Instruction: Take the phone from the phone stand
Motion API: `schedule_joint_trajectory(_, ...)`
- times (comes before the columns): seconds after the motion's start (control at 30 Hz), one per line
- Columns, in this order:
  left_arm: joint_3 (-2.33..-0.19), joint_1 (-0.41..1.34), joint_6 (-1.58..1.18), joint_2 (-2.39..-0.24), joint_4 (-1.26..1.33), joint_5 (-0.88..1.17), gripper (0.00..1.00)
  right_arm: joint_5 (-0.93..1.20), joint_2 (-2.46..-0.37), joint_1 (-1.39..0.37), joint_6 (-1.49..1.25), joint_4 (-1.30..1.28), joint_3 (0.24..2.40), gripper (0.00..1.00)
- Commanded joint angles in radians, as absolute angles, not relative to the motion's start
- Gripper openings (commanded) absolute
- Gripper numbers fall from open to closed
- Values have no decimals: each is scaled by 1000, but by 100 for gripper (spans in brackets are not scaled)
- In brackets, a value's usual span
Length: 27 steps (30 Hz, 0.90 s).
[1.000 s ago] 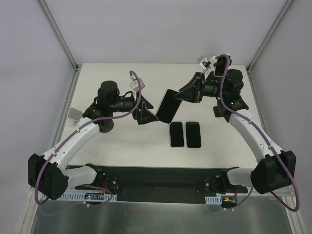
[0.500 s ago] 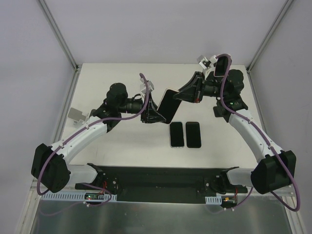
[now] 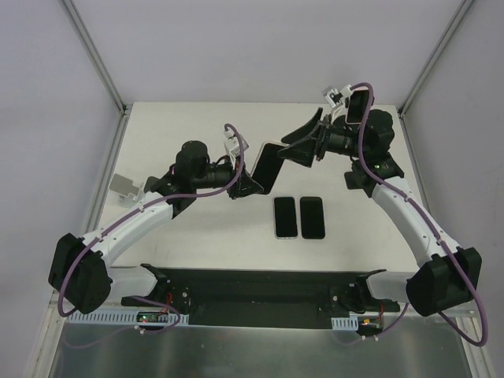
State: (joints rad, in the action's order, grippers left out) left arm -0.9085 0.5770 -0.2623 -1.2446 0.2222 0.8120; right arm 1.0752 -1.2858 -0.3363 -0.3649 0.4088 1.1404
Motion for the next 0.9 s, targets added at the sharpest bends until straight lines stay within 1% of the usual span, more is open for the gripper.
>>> schedule_joint_trajectory(0.0, -904, 606, -166, -1158, 224, 563, 0, 783, -1204, -345, -207, 139, 1196, 96)
schedule_joint_trajectory(0.07, -902, 626, -144, -1147, 219, 484, 0, 656, -1180, -362, -161, 56, 1201, 96)
schedule_joint_trajectory(0.1, -900, 633, -141, -1146, 219, 459, 0, 515, -1174, -371, -157, -31, 1209, 96)
schedule_joint_trajectory(0.2, -903, 656, -129, -1146, 219, 382, 0, 335, -1163, -425, -172, -96, 1203, 96)
schedule_joint_trajectory(0.33, -911, 676, -130, -1172, 225, 333, 0, 236, -1160, -526, -245, -43, 1154, 96)
schedule_joint_trajectory(0.6, -923, 698, -156, -1203, 255, 298, 0, 20, -1187, -643, -339, -32, 1131, 96)
schedule_joint_trajectory(0.87, -923, 703, -173, -1216, 255, 276, 0, 6, -1236, -684, -362, -14, 1158, 96)
